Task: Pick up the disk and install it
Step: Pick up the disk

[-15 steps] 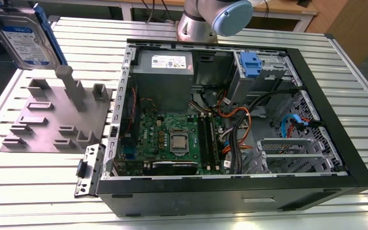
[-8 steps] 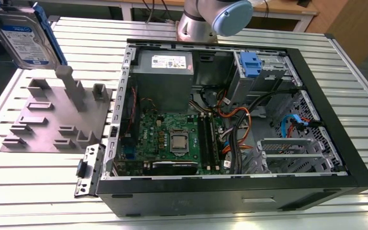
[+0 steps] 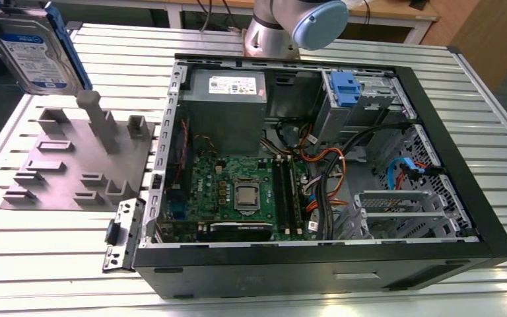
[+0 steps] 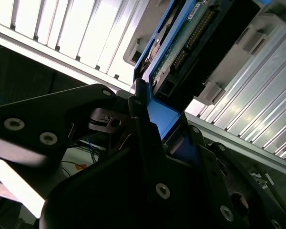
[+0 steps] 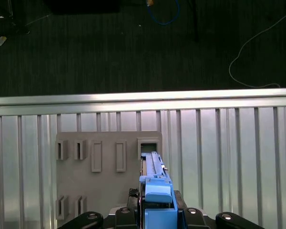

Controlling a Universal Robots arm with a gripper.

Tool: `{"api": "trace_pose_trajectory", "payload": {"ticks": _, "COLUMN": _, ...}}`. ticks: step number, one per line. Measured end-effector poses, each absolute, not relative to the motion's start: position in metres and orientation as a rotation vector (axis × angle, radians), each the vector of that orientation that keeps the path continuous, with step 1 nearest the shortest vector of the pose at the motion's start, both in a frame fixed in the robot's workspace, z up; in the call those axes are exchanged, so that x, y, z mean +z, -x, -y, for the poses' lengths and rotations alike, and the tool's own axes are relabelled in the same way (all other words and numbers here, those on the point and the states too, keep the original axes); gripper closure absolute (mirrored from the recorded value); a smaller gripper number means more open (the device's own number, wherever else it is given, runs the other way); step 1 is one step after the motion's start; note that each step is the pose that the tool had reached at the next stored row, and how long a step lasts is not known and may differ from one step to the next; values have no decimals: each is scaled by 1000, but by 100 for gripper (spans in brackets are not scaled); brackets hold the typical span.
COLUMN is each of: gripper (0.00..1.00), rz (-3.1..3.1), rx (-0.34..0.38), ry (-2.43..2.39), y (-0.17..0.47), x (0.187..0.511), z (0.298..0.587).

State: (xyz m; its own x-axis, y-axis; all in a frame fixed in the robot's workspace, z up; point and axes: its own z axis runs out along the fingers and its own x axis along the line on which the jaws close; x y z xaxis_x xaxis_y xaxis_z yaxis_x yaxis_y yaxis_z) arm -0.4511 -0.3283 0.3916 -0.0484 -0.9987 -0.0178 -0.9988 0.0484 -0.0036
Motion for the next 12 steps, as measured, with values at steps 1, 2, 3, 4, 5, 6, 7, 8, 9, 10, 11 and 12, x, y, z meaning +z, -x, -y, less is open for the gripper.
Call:
{"api": "trace_pose_trajectory", "payload": {"ticks": 1, "gripper": 64, "rz": -2263, "rx": 15, "ry": 2156, "y": 451, "x": 392, "z": 328}}
{"api": "trace_pose_trajectory", "payload": {"ticks": 2, "gripper": 64, "rz": -2263, "rx": 15, "ry": 2156, "y": 451, "x": 392, "z": 328}}
{"api": "trace_pose_trajectory", "payload": {"ticks": 3, "gripper": 64, "rz": -2263, "rx": 15, "ry": 2156, "y": 451, "x": 392, "z": 328}}
{"api": "trace_pose_trajectory", "payload": {"ticks": 4, "gripper": 64, "rz": -2264, "rx": 15, "ry": 2156, "y": 451, "x": 392, "z": 328}}
{"api": "trace_pose_trajectory", "payload": {"ticks": 5, "gripper": 64, "rz": -2264, "rx": 15, "ry": 2156, "y": 451, "x": 393, "z": 328}}
{"api": "trace_pose_trajectory", "payload": {"ticks": 6, "gripper": 64, "rz": -2263, "rx": 15, "ry": 2156, "y": 451, "x": 393, "z": 328}}
{"api": "trace_pose_trajectory", "payload": {"ticks": 7, "gripper": 64, "rz": -2264, "rx": 15, "ry": 2156, "y": 451, "x": 393, "z": 328}}
{"api": "trace_pose_trajectory", "payload": {"ticks": 8, "gripper": 64, "rz": -2264, "rx": 15, "ry": 2156, "y": 451, "x": 393, "z": 328}}
{"api": "trace_pose_trajectory", "payload": {"ticks": 9, "gripper": 64, "rz": -2263, "rx": 15, "ry": 2156, "y": 451, "x": 393, "z": 328}}
{"api": "trace_pose_trajectory", "payload": {"ticks": 10, "gripper": 64, "rz": -2264, "rx": 15, "ry": 2156, "y": 451, "x": 394, "z": 328}}
{"api": "trace_pose_trajectory", "payload": {"ticks": 11, "gripper": 64, "rz": -2264, "rx": 15, "ry": 2156, "y": 451, "x": 394, "z": 328}}
{"api": "trace_pose_trajectory", "payload": {"ticks": 12, "gripper": 64, "rz": -2263, "rx": 15, "ry": 2156, "y": 451, "x": 394, "z": 328}}
